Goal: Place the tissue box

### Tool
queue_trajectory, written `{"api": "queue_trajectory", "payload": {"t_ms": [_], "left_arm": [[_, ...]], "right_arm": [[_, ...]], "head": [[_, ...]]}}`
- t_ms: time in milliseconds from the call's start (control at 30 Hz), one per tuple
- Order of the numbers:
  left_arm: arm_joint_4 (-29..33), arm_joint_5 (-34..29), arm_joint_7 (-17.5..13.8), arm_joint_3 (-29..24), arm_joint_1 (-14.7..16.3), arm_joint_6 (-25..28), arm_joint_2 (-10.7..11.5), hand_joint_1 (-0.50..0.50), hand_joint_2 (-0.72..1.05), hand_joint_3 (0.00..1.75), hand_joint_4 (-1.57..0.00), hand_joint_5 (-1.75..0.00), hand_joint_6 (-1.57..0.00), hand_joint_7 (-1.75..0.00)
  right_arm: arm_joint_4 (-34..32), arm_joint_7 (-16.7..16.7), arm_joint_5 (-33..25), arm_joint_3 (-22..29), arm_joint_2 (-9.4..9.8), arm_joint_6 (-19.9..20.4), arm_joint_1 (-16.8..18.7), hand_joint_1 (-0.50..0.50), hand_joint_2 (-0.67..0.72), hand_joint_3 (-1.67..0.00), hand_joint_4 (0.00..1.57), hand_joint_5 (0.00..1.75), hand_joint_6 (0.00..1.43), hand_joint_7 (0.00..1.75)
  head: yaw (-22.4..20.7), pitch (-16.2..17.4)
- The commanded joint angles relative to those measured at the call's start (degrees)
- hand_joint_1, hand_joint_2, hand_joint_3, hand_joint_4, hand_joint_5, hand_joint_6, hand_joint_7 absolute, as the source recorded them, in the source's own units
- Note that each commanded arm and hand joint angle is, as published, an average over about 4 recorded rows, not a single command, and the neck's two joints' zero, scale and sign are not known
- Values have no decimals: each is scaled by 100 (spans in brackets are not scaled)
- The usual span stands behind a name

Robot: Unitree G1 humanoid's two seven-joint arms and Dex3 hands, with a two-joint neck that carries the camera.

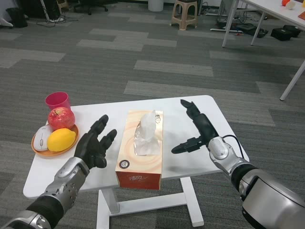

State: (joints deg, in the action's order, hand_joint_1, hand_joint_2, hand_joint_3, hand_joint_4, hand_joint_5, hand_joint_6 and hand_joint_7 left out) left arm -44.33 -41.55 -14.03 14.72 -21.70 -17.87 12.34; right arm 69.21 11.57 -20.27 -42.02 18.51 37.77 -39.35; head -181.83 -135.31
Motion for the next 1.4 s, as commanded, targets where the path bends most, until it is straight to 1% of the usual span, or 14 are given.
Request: {"api": "queue_trajectory", "payload": {"t_ms": [33,200,267,367,500,567,633,767,800,933,1033,1133,1233,1400], "left_arm": [[318,68,-18,-347,186,-15,102,50,-64,0,0,-31,0,0],[790,162,-12,-575,309,-17,152,50,-64,0,0,-31,0,0],[953,176,-12,-615,335,-22,161,50,-64,0,0,-31,0,0],[1164,202,-12,-644,366,-46,159,50,-64,0,0,-31,0,0],[1603,208,-10,-683,410,-79,163,50,-64,0,0,-31,0,0],[1691,208,-5,-687,423,-101,163,50,-64,0,0,-31,0,0],[1819,200,-3,-698,434,-125,163,50,-64,0,0,-31,0,0],[2100,178,-3,-734,460,-173,168,50,-64,0,0,-31,0,0],[2157,182,-3,-742,474,-184,170,50,-64,0,0,-31,0,0],[2423,200,-1,-778,546,-248,168,50,-64,0,0,-31,0,0],[2645,222,6,-804,614,-279,155,50,-59,0,0,-31,0,0],[2840,310,6,-841,643,-279,155,50,-61,0,0,-31,0,0],[2904,367,6,-848,647,-279,155,50,-57,0,0,-31,0,0],[2904,411,6,-817,583,-279,155,50,-57,0,0,-31,0,0]], "right_arm": [[-311,-78,-26,601,188,53,281,-5,-29,-16,0,0,0,21],[-979,-120,-21,1319,218,79,586,-2,-32,-16,0,0,0,21],[-1239,-120,-21,1513,214,88,687,0,-29,-16,0,0,0,21],[-1562,-120,-21,1704,214,99,825,1,-29,-16,0,0,0,21],[-2206,-120,-21,2130,166,121,1133,4,-24,-16,0,0,0,21],[-2320,-120,-21,2187,157,130,1190,2,-19,-16,0,0,0,21],[-2500,-120,-21,2264,148,143,1276,-4,-10,-16,0,0,0,21],[-2948,-89,-26,2405,144,191,1500,-27,14,-16,0,0,0,17],[-3032,-84,-28,2438,144,198,1540,-31,19,-16,0,0,0,17],[-3361,-43,-30,2559,152,235,1691,-36,41,-8,0,0,0,14],[-3607,-1,-30,2629,170,253,1790,-39,50,-8,0,0,0,14],[-3827,23,-30,2706,183,273,1878,-42,60,-8,0,0,0,14],[-3981,52,-32,2772,199,286,1944,-42,60,-8,0,0,0,14],[-4108,83,-39,2805,232,292,1966,-43,60,-8,0,0,0,14]], "head": [[10,15],[-16,16],[-23,18],[-52,14],[-56,3],[-65,9],[-70,3],[-62,-28],[-60,-36],[-66,-65],[-82,-73],[-78,-95],[-32,-130],[-21,-213]]}}
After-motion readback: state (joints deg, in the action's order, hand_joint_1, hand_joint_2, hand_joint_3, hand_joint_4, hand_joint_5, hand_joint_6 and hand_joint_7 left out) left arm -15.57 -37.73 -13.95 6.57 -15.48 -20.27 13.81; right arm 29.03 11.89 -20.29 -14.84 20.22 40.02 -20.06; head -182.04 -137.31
